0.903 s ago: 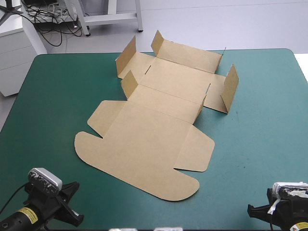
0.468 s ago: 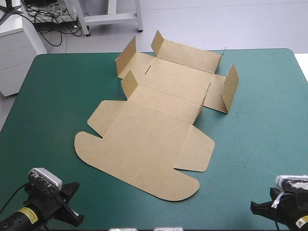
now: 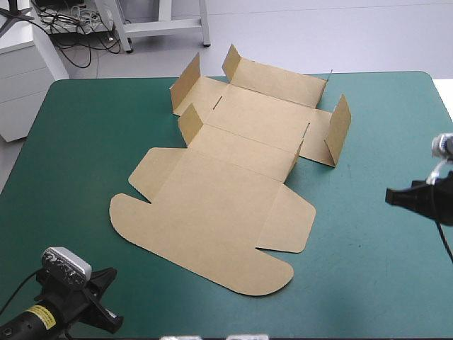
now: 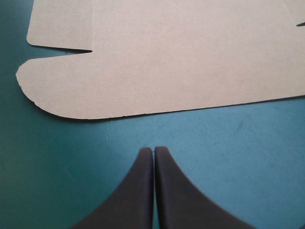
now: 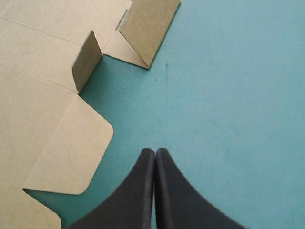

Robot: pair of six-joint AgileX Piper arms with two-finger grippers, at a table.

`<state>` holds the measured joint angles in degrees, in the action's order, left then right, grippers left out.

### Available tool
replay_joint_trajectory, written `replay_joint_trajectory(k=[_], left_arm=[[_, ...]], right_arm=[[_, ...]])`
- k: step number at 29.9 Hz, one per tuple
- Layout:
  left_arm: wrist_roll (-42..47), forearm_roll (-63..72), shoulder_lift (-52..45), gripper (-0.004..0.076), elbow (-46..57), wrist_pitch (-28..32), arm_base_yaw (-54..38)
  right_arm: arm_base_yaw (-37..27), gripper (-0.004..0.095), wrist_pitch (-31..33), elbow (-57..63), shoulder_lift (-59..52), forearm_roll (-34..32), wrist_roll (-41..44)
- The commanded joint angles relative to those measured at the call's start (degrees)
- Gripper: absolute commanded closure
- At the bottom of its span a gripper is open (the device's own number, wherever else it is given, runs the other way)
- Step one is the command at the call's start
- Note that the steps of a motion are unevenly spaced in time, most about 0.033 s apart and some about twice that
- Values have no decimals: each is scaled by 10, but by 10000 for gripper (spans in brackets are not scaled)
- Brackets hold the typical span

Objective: Fold the box

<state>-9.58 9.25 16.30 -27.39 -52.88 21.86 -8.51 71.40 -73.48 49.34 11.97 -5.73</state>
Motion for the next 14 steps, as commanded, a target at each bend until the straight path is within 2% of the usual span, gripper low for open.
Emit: replay_joint_trajectory(k=[1, 10, 12, 14], left_arm=[[1, 12, 7, 734, -16, 38, 1], [1, 12, 7, 734, -16, 38, 1], [1, 12, 7, 734, -16, 38, 1], [1, 12, 7, 734, -16, 38, 1]], right_arm=[[2, 927, 5, -80, 69, 36, -1], [2, 904, 5, -210, 245, 86, 24], [15, 904, 5, -232, 279, 99, 35], [50, 904, 3, -257, 309, 80, 43]])
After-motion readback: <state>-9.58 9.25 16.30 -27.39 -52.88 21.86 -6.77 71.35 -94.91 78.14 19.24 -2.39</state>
